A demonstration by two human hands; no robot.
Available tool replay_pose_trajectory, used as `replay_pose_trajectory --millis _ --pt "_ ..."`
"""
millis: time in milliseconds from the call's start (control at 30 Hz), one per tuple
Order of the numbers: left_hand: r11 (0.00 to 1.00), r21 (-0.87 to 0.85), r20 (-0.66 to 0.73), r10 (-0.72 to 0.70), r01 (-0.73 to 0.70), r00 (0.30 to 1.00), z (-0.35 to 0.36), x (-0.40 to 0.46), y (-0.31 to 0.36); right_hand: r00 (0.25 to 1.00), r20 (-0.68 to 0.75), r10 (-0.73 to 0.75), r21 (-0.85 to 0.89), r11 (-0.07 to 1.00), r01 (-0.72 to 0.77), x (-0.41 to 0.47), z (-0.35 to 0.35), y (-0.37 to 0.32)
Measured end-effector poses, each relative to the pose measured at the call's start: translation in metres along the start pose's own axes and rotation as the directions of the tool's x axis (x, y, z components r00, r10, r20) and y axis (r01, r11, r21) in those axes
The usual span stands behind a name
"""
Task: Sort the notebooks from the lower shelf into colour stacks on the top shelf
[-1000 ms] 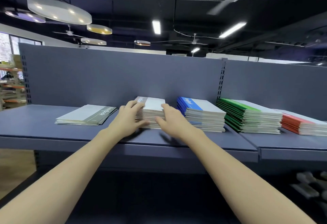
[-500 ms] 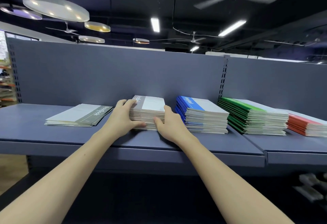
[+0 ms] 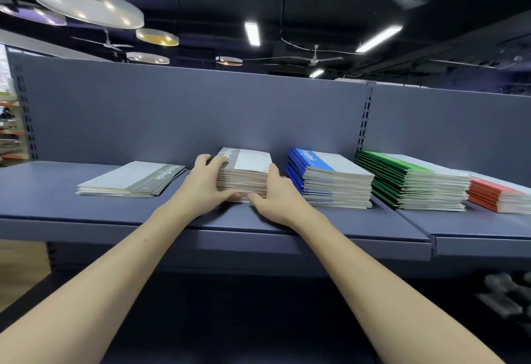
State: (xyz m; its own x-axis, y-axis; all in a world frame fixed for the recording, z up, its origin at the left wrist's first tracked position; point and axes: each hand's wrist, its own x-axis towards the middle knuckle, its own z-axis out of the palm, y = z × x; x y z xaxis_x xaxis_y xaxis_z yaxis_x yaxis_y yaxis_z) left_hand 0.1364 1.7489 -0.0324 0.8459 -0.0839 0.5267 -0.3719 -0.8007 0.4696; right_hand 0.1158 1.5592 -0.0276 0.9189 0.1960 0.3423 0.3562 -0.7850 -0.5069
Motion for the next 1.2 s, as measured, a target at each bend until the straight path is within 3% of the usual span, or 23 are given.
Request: replay_pose_trajectory --millis 200,400,567,900,967,1100,1200 --pt "0.990 -0.122 -0.105 -0.086 0.073 0.991 -0.007 0.000 -0.002 0.998 -0.063 0.023 0.086 0.996 -0.018 -0.002 -0.002 0.006" --pt "0.993 -0.068 -0.063 -0.097 0.093 0.993 -0.007 -0.001 0.000 0.998 -0.060 -0.002 -0.008 1.000 0.001 0.001 0.000 0.004" --pt "0.994 -0.040 -0.003 -0.099 0.099 0.995 -0.009 -0.004 0.001 0.999 -0.034 0.005 0.078 0.997 -0.002 0.000 -0.001 0.007" --pt "0.997 -0.045 -0.070 -0.071 0.068 0.995 -0.001 -0.004 -0.002 0.975 -0.207 -0.087 -0.029 0.996 0.083 -0.001 0.004 0.004" --pt "0.999 -0.013 -0.102 -0.041 0.039 0.994 0.000 -0.005 -0.001 0.969 -0.229 -0.096 0.000 0.995 0.098 -0.001 0.005 0.006" --pt "0.975 0.168 -0.195 0.176 -0.144 0.965 0.006 -0.008 0.003 0.961 -0.250 -0.122 -0.012 0.992 0.123 0.003 0.006 0.008" --pt "0.971 0.177 -0.191 0.191 -0.158 0.963 0.007 -0.005 0.002 0.960 -0.250 -0.128 -0.009 0.991 0.130 0.004 0.006 0.007"
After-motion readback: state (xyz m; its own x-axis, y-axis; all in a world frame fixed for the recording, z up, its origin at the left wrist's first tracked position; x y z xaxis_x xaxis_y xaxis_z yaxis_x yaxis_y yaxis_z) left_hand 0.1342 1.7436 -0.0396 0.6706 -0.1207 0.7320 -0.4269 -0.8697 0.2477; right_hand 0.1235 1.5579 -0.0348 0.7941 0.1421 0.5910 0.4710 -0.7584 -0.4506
